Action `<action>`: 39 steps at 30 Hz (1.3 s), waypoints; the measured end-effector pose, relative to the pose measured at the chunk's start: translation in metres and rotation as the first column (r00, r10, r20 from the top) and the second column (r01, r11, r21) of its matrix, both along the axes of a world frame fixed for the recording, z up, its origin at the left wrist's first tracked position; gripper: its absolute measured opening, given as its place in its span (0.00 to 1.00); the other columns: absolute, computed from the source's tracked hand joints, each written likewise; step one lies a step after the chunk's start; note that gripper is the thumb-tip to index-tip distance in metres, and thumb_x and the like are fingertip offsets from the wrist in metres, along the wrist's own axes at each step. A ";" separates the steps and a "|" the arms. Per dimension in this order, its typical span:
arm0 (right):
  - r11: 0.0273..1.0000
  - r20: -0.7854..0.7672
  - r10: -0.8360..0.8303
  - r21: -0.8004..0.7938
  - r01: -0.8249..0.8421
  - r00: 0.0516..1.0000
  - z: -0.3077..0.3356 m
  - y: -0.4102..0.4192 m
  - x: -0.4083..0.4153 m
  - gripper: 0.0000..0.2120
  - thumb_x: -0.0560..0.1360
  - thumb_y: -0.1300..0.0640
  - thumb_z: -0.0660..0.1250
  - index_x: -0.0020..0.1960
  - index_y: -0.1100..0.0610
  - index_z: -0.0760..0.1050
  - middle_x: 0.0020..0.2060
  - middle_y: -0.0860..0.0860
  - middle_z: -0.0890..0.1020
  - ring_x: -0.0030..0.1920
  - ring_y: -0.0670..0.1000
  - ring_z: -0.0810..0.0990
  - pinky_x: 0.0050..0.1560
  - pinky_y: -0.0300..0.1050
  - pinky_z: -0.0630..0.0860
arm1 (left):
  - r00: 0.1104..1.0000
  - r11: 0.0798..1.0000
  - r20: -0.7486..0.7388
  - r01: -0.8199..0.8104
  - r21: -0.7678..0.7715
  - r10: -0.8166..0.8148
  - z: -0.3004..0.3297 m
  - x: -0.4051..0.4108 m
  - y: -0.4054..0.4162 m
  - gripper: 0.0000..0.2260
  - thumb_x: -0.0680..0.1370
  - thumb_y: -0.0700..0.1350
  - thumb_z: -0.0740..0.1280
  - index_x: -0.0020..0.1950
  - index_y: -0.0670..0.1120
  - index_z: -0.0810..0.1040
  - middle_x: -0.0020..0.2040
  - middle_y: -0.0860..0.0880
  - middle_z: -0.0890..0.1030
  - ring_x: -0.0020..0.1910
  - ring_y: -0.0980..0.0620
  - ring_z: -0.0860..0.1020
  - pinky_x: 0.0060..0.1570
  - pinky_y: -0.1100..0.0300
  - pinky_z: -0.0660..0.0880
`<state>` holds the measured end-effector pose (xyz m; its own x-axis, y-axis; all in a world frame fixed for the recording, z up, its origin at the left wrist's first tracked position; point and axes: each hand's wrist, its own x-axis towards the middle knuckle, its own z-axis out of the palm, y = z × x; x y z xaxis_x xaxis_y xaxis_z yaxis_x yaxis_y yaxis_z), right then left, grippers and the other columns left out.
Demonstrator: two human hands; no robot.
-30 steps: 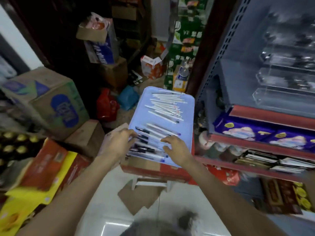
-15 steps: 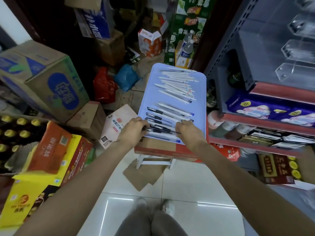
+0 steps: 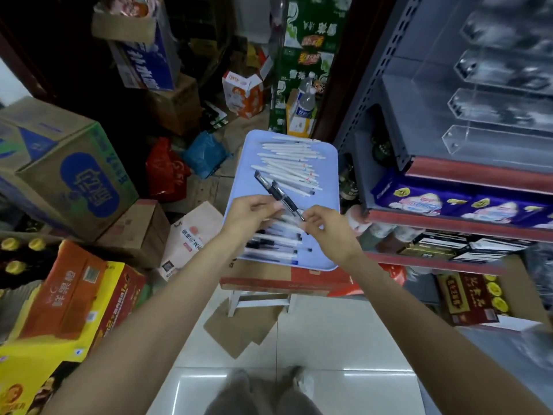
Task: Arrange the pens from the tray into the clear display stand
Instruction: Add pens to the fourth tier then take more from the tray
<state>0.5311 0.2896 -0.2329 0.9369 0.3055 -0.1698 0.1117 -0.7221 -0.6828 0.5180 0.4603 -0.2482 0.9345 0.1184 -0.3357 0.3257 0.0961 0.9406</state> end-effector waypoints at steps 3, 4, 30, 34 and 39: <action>0.998 0.013 -0.014 0.060 0.013 1.000 0.021 -0.014 0.005 0.08 0.78 0.58 0.64 0.54 0.61 0.74 0.44 0.53 0.77 0.44 0.50 0.75 0.42 0.37 0.71 | 0.998 0.998 0.036 0.049 -0.050 -0.047 0.029 0.016 -0.035 0.07 0.76 0.41 0.68 0.50 0.39 0.80 0.44 0.48 0.82 0.44 0.54 0.80 0.51 0.58 0.80; 0.997 0.023 -0.029 0.074 0.028 0.999 0.029 -0.023 0.008 0.08 0.78 0.58 0.64 0.54 0.61 0.74 0.44 0.54 0.77 0.44 0.51 0.76 0.41 0.37 0.71 | 0.997 0.997 0.059 0.059 -0.047 -0.056 0.037 0.023 -0.045 0.07 0.76 0.41 0.67 0.50 0.39 0.80 0.44 0.47 0.82 0.44 0.54 0.80 0.50 0.59 0.80; 0.793 0.163 -0.404 0.553 0.256 0.900 0.152 -0.497 0.179 0.09 0.73 0.66 0.68 0.42 0.53 0.78 0.32 0.50 0.82 0.30 0.39 0.79 0.30 0.30 0.72 | 0.795 0.771 0.368 0.185 0.609 -0.482 0.160 0.205 -0.429 0.04 0.71 0.47 0.73 0.38 0.48 0.81 0.33 0.48 0.76 0.35 0.53 0.72 0.40 0.56 0.66; 0.902 0.298 -0.356 0.357 0.242 0.886 0.150 -0.509 0.205 0.07 0.72 0.65 0.70 0.44 0.54 0.80 0.37 0.53 0.81 0.27 0.40 0.77 0.37 0.32 0.74 | 0.844 0.745 0.380 0.035 0.666 -0.380 0.156 0.223 -0.443 0.04 0.72 0.48 0.72 0.41 0.48 0.82 0.36 0.45 0.83 0.40 0.46 0.81 0.49 0.48 0.77; 0.982 0.447 -0.171 0.005 0.188 0.878 0.150 -0.510 0.226 0.09 0.75 0.62 0.66 0.54 0.58 0.80 0.46 0.53 0.82 0.31 0.39 0.76 0.38 0.28 0.69 | 0.895 0.630 0.299 -0.026 0.776 -0.331 0.151 0.236 -0.455 0.03 0.73 0.50 0.71 0.39 0.54 0.80 0.35 0.49 0.82 0.40 0.47 0.81 0.45 0.49 0.78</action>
<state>0.7567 -0.2205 -0.0824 0.9549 0.1265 0.2688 0.2625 -0.7828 -0.5641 0.7543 0.0053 -0.0970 0.9828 0.0012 0.1849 -0.1296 -0.7084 0.6938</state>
